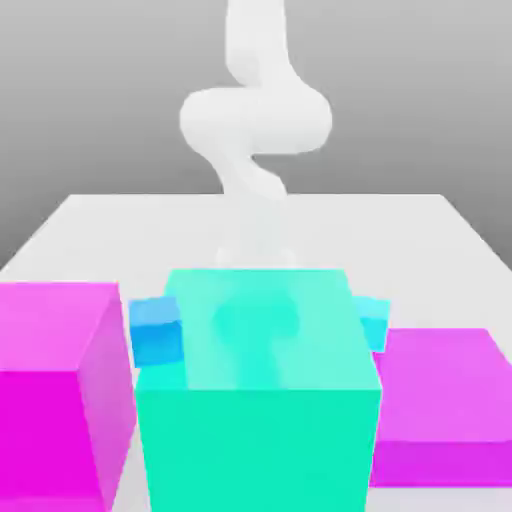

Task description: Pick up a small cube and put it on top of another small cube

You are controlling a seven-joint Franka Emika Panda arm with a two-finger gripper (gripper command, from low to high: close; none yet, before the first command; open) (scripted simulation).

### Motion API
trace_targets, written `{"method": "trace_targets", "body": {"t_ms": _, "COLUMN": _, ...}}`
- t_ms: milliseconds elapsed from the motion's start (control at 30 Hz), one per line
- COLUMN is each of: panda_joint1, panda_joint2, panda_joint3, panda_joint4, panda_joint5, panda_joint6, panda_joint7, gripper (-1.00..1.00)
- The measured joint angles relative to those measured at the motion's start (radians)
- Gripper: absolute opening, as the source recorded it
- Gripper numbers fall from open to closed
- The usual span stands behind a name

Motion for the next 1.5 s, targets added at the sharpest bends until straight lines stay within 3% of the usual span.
{"method": "trace_targets", "body": {"t_ms": 433, "panda_joint1": -0.170, "panda_joint2": 0.429, "panda_joint3": -0.364, "panda_joint4": -0.224, "panda_joint5": -0.187, "panda_joint6": 0.206, "panda_joint7": -0.416, "gripper": 0.00}}
{"method": "trace_targets", "body": {"t_ms": 567, "panda_joint1": -0.214, "panda_joint2": 0.574, "panda_joint3": -0.494, "panda_joint4": -0.300, "panda_joint5": -0.177, "panda_joint6": 0.280, "panda_joint7": -0.596, "gripper": 0.00}}
{"method": "trace_targets", "body": {"t_ms": 667, "panda_joint1": -0.238, "panda_joint2": 0.695, "panda_joint3": -0.563, "panda_joint4": -0.368, "panda_joint5": -0.106, "panda_joint6": 0.357, "panda_joint7": -0.761, "gripper": 0.00}}
{"method": "trace_targets", "body": {"t_ms": 833, "panda_joint1": -0.282, "panda_joint2": 0.874, "panda_joint3": -0.474, "panda_joint4": -0.471, "panda_joint5": 0.183, "panda_joint6": 0.541, "panda_joint7": -1.036, "gripper": 0.00}}
{"method": "trace_targets", "body": {"t_ms": 1000, "panda_joint1": -0.470, "panda_joint2": 1.049, "panda_joint3": -0.223, "panda_joint4": -0.434, "panda_joint5": 0.449, "panda_joint6": 0.674, "panda_joint7": -1.232, "gripper": 0.00}}
{"method": "trace_targets", "body": {"t_ms": 1033, "panda_joint1": -0.516, "panda_joint2": 1.081, "panda_joint3": -0.171, "panda_joint4": -0.426, "panda_joint5": 0.481, "panda_joint6": 0.701, "panda_joint7": -1.257, "gripper": -1.00}}
{"method": "trace_targets", "body": {"t_ms": 1267, "panda_joint1": -0.529, "panda_joint2": 1.088, "panda_joint3": -0.156, "panda_joint4": -0.424, "panda_joint5": 0.487, "panda_joint6": 0.705, "panda_joint7": -1.262, "gripper": -1.00}}
{"method": "trace_targets", "body": {"t_ms": 1400, "panda_joint1": -0.430, "panda_joint2": 0.968, "panda_joint3": -0.295, "panda_joint4": -0.458, "panda_joint5": 0.314, "panda_joint6": 0.620, "panda_joint7": -1.130, "gripper": -1.00}}
{"method": "trace_targets", "body": {"t_ms": 1500, "panda_joint1": -0.408, "panda_joint2": 0.857, "panda_joint3": -0.341, "panda_joint4": -0.469, "panda_joint5": 0.155, "panda_joint6": 0.545, "panda_joint7": -1.006, "gripper": -1.00}}
